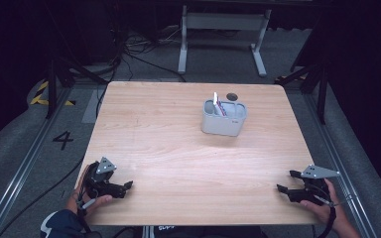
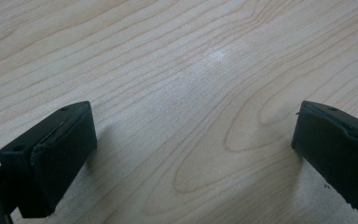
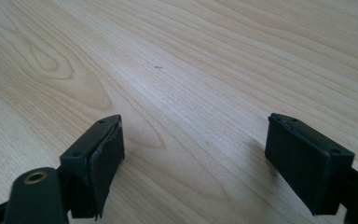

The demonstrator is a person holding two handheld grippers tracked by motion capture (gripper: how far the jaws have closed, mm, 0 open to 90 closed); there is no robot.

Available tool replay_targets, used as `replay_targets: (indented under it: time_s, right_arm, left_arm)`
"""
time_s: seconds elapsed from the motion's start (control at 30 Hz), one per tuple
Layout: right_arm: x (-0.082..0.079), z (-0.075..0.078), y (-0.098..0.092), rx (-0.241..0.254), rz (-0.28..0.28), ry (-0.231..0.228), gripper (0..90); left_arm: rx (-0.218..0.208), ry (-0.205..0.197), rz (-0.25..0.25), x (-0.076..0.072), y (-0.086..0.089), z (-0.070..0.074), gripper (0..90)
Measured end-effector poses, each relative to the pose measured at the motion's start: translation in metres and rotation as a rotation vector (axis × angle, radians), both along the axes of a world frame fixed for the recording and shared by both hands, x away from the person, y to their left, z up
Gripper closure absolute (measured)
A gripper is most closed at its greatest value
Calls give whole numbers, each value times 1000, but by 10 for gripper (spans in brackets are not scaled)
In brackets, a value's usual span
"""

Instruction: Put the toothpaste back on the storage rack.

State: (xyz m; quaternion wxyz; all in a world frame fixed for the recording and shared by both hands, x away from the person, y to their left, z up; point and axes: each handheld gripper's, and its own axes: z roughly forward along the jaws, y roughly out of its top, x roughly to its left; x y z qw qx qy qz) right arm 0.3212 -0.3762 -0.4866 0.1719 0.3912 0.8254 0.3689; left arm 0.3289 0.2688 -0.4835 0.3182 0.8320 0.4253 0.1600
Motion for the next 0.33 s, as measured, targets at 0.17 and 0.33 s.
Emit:
replay_targets:
  time_s: [0.17,0.33]
  right_arm:
    - [0,0,0,0,0,0,202]
    - [0,0,0,0,0,0,202]
  left_arm:
    - [-5,2,2,0,-1,0,2]
    - [-4,1,3,0,-1,0,2]
